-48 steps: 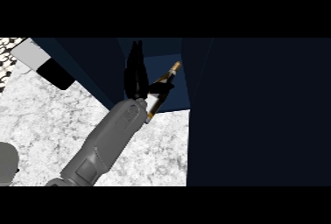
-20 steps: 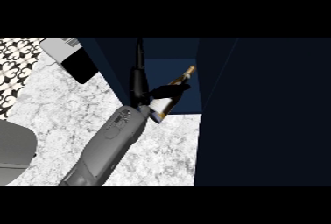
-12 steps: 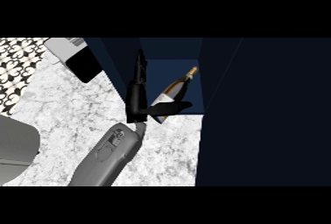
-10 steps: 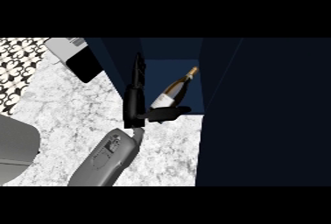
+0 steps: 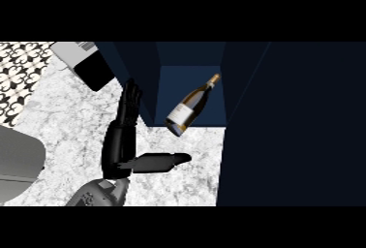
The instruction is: Pick up the wine, place it into the cabinet and close the cabinet
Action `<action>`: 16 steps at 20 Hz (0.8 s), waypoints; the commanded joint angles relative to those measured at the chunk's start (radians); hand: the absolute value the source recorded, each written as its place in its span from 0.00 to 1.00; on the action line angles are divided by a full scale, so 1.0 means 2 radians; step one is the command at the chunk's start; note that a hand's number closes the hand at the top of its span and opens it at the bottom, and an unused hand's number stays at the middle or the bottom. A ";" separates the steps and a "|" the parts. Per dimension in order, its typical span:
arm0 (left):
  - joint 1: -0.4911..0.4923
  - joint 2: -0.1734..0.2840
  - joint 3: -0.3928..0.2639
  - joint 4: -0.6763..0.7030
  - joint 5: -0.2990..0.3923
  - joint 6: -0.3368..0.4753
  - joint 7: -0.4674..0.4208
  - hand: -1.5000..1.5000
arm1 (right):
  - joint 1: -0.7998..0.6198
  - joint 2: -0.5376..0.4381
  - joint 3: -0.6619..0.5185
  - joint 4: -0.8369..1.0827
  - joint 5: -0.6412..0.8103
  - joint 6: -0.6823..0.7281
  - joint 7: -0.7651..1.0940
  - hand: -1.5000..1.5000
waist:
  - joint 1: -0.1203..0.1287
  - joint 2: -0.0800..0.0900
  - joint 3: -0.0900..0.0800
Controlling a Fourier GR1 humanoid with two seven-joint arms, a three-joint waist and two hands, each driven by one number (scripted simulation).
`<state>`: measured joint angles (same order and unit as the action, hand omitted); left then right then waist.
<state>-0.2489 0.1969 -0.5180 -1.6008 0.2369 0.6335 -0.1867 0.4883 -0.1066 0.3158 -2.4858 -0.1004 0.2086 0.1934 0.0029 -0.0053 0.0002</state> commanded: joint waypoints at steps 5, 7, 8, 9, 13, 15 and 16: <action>0.096 0.067 0.030 -0.105 0.034 -0.081 -0.010 0.00 | -0.007 -0.031 -0.041 -0.068 -0.064 0.012 0.058 0.00 | -0.001 0.002 0.000; 0.120 0.086 0.026 -0.136 0.052 -0.113 -0.008 0.00 | 0.028 -0.038 -0.014 -0.073 -0.035 0.027 0.040 1.00 | -0.003 0.000 0.000; 0.110 0.103 0.066 -0.123 0.081 -0.143 -0.015 0.00 | -0.012 -0.052 -0.027 -0.035 -0.047 0.046 0.042 1.00 | 0.001 0.002 0.000; 0.120 0.083 0.034 -0.129 0.053 -0.118 -0.014 0.00 | 0.009 -0.074 -0.029 -0.072 -0.055 0.060 0.061 1.00 | -0.002 0.001 0.000; 0.159 0.121 0.063 -0.131 0.094 -0.199 -0.050 1.00 | 0.007 -0.094 -0.015 -0.018 -0.027 0.109 0.014 1.00 | -0.001 0.002 0.000; 0.174 0.139 0.089 -0.153 0.120 -0.221 -0.039 1.00 | -0.013 -0.107 -0.034 -0.051 -0.031 0.104 0.048 1.00 | 0.001 0.002 0.000; 0.201 0.165 0.119 -0.154 0.144 -0.256 -0.057 1.00 | -0.003 -0.106 -0.042 -0.050 -0.031 0.104 0.038 1.00 | 0.001 0.002 0.000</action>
<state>0.0735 0.4473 -0.3710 -1.8807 0.4406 0.2454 -0.2666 0.4652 -0.2673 0.2759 -2.4847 -0.0996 0.3794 0.2204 0.0031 -0.0030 -0.0017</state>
